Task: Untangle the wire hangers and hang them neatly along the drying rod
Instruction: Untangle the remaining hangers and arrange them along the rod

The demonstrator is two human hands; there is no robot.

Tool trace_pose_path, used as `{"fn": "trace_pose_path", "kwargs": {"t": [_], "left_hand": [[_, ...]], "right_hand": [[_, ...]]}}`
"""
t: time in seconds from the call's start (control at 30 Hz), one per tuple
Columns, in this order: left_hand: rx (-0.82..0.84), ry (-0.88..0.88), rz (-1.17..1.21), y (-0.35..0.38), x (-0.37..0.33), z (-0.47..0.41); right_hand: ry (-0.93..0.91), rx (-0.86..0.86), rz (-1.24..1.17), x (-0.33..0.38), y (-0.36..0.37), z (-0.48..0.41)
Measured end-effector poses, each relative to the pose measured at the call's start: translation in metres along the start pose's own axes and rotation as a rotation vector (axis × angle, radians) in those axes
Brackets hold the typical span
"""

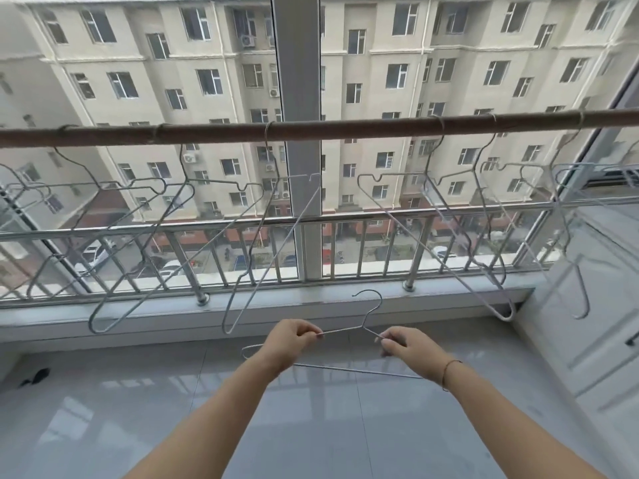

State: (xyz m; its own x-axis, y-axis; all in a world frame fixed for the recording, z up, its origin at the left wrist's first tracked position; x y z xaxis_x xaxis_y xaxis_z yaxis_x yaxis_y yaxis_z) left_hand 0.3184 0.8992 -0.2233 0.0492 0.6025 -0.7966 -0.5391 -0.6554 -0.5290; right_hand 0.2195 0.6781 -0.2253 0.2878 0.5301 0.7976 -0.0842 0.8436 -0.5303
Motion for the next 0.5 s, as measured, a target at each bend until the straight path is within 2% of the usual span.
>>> {"fn": "trace_pose_path", "kwargs": {"t": [0.07,0.13,0.2,0.23,0.37,0.43,0.5], "left_hand": [[-0.102,0.003,-0.097,0.002,-0.002,-0.002],[-0.334,0.011,-0.143,0.002,-0.008,0.003],[-0.500,0.009,0.043,0.009,-0.022,0.018],[-0.475,-0.003,0.174,0.017,-0.033,0.025],[-0.069,-0.019,0.599,0.052,-0.079,0.044],[-0.024,0.030,0.684,0.050,-0.101,0.047],[-0.056,0.072,0.732,0.037,-0.123,0.047]], "right_hand": [[0.010,0.050,-0.071,0.003,-0.001,0.011],[0.022,0.051,-0.175,0.009,0.001,0.023],[0.015,-0.016,-0.271,0.018,0.005,0.035],[0.005,-0.053,-0.317,0.023,0.009,0.040],[-0.047,-0.167,-0.521,0.050,0.020,0.052],[-0.094,-0.216,-0.593,0.071,0.017,0.053],[-0.158,-0.245,-0.623,0.094,0.007,0.053]]}}
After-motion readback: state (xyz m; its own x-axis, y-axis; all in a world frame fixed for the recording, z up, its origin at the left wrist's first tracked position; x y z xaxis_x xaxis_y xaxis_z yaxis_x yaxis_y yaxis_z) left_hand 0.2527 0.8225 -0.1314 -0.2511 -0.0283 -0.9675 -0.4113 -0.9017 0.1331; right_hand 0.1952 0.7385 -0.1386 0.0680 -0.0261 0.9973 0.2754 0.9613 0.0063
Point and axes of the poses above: each hand's wrist, its own z-axis away from the middle knuckle, its own y-axis out of the palm, x = y × z, the point moved 3 cm from there along -z, towards the middle knuckle, and after that the axes turned 2 degrees about x, right-handed, at the moved point
